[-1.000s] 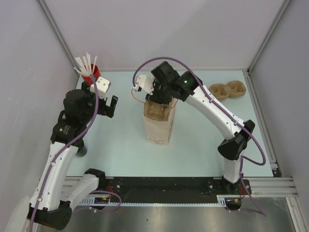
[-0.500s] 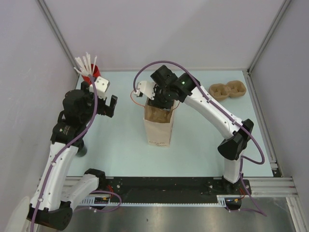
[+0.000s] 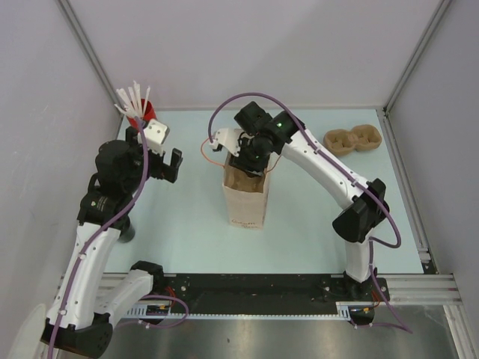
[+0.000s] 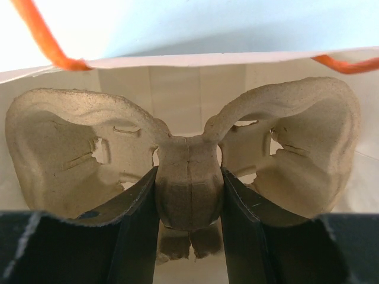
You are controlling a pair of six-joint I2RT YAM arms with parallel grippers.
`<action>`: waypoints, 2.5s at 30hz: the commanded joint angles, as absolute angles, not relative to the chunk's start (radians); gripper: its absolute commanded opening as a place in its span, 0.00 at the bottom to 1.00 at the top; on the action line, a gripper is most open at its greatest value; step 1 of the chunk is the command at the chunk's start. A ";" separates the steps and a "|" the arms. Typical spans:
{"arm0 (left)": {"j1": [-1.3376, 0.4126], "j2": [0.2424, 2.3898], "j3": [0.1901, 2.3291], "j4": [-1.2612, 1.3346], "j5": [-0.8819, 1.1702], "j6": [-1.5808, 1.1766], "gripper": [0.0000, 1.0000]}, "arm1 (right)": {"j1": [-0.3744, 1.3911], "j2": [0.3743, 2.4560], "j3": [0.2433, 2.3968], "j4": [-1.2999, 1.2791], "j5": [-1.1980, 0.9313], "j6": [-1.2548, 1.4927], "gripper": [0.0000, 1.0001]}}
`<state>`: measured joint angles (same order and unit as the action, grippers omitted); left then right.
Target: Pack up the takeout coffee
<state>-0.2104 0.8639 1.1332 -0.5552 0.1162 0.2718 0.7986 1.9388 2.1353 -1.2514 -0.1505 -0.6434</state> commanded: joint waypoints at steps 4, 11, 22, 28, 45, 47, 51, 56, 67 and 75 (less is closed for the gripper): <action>-0.202 0.951 1.250 -0.537 0.307 0.232 1.00 | 0.778 1.948 2.175 -1.293 -0.215 -0.632 0.38; -0.202 1.112 1.388 -0.522 0.457 0.157 1.00 | 0.767 1.950 2.189 -1.315 -0.221 -0.629 0.38; -0.204 1.259 1.480 -0.554 0.681 0.106 0.99 | 0.759 1.945 2.184 -1.316 -0.221 -0.626 0.38; -0.204 1.249 1.460 -0.545 0.701 0.112 0.78 | 0.756 1.947 2.183 -1.310 -0.222 -0.624 0.38; -0.206 1.256 1.448 -0.509 0.531 0.081 0.00 | 0.756 1.954 2.134 -1.345 -0.207 -0.641 0.38; -0.206 1.253 1.444 -0.505 0.517 0.078 0.00 | 0.755 1.956 2.122 -1.350 -0.209 -0.647 0.38; -0.207 1.246 1.427 -0.486 0.477 0.074 0.00 | 0.755 1.973 2.117 -1.387 -0.212 -0.661 0.38; -0.210 1.232 1.405 -0.477 0.450 0.074 0.00 | 0.752 2.017 2.135 -1.434 -0.203 -0.672 0.38; -0.227 1.223 1.388 -0.459 0.312 0.072 0.00 | 0.749 2.049 2.166 -1.486 -0.224 -0.684 0.37; -0.239 1.235 1.391 -0.466 0.221 0.078 0.00 | 0.749 2.039 2.175 -1.488 -0.239 -0.690 0.36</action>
<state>-0.2306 1.2510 1.3872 -0.5014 0.3038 0.0864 0.7525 2.0533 2.1326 -1.3262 -0.2222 -0.6720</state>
